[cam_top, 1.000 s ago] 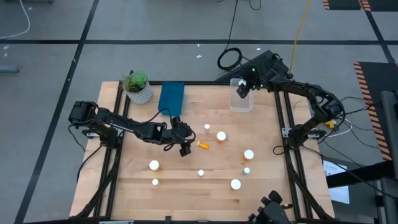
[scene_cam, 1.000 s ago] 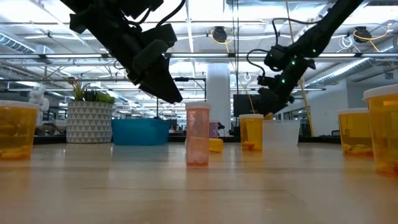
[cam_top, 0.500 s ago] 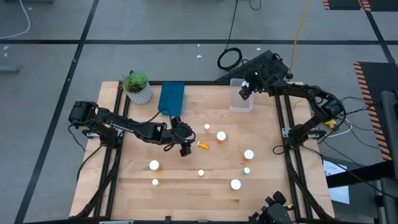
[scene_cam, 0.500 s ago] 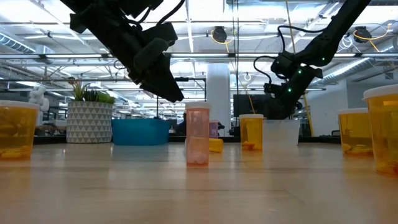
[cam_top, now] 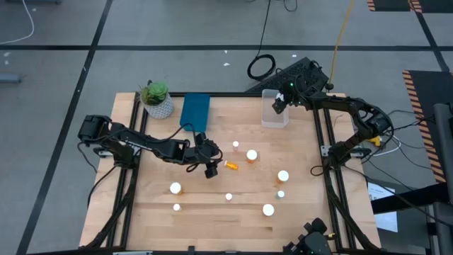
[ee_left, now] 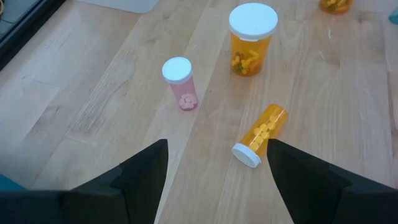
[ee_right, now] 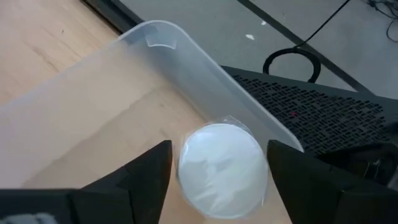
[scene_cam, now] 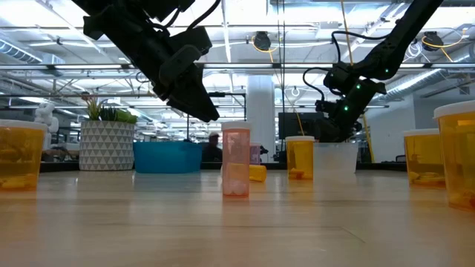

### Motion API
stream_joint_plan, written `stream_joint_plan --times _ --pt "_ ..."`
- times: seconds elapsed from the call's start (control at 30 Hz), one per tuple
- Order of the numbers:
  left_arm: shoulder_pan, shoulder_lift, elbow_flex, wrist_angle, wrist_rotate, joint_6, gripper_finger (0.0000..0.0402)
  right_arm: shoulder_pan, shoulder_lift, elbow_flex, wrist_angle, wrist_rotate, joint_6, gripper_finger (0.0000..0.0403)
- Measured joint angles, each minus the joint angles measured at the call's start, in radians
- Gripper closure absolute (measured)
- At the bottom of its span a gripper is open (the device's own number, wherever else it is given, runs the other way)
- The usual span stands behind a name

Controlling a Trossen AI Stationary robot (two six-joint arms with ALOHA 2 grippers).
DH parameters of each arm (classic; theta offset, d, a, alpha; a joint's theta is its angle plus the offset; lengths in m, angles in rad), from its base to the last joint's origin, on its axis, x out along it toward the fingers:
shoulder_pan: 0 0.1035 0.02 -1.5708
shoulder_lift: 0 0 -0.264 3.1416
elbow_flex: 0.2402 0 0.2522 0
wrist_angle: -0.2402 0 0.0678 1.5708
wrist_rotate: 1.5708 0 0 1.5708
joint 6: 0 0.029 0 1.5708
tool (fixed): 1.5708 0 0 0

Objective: Pick and place medicine bottles into bin by pill shape (circle, oval)
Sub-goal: Put the orange bottled capsules into the transparent bin

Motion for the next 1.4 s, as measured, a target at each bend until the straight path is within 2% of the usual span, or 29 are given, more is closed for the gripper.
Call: stream_joint_plan --times 0.3,0.57,0.8,1.0,1.07,1.27,1.4 --pt "0.000 0.000 0.000 -0.002 0.001 0.000 0.0128 0.009 -0.029 0.000 0.012 -0.002 0.005 0.0124" --pt "0.000 0.000 0.000 -0.015 0.002 0.000 0.0128 0.086 -0.220 -0.001 -0.145 -0.003 0.054 0.0124" --pt "0.000 0.000 0.000 -0.012 0.002 -0.002 0.0128 0.298 -0.441 -0.001 -0.343 -0.005 0.105 0.0124" --pt "0.000 0.000 0.000 -0.010 0.002 0.008 0.0128 0.523 -0.557 -0.001 -0.367 -0.001 0.193 0.0124" --pt "0.000 0.000 0.000 -0.011 0.002 0.009 0.0128 0.594 -0.571 0.000 -0.367 0.010 0.215 0.0124" --pt "0.000 0.000 0.000 -0.018 0.002 0.012 0.0128 0.798 -0.559 0.000 -0.357 0.165 0.255 0.0124" --pt "0.000 0.000 0.000 -0.033 0.002 0.012 0.0128 0.899 -0.529 0.000 -0.333 0.185 0.286 0.0124"
